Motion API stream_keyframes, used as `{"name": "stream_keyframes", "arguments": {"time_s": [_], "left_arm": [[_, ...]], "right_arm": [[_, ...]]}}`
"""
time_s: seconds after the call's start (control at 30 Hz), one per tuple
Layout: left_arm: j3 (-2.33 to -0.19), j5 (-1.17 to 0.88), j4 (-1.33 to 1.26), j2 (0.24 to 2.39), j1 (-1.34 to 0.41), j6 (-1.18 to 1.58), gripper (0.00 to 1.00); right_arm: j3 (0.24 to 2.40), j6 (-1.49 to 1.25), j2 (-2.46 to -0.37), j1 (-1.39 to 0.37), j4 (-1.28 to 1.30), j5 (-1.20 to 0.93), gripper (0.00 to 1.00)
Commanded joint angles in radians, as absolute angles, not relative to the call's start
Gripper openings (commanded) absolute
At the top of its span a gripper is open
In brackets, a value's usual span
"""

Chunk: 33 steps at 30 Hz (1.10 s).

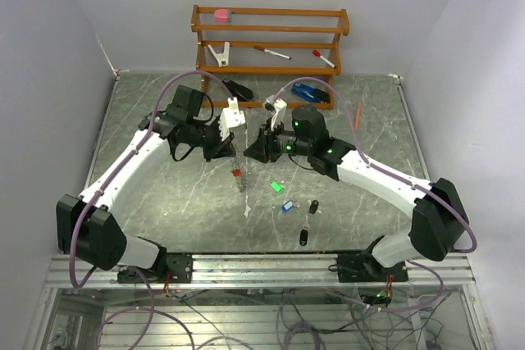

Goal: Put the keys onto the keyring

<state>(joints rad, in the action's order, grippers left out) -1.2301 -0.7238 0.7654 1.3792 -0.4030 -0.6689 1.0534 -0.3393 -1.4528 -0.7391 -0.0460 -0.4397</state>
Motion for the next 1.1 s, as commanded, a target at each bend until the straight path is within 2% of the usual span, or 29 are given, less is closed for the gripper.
{"name": "stream_keyframes", "arguments": {"time_s": [0.0, 0.53, 1.07], "left_arm": [[-1.297, -0.806, 0.806, 1.381, -0.41, -0.696, 0.07], [-1.332, -0.835, 0.867, 1.404, -0.416, -0.736, 0.07], [-1.355, -0.87, 0.869, 1.403, -0.417, -0.718, 0.07]], "right_arm": [[1.085, -0.33, -1.477, -0.75, -0.082, -0.464, 0.21], [1.08, -0.343, -1.482, -0.761, -0.114, -0.491, 0.14], [1.041, -0.359, -1.488, -0.764, -0.147, -0.521, 0.13]]}}
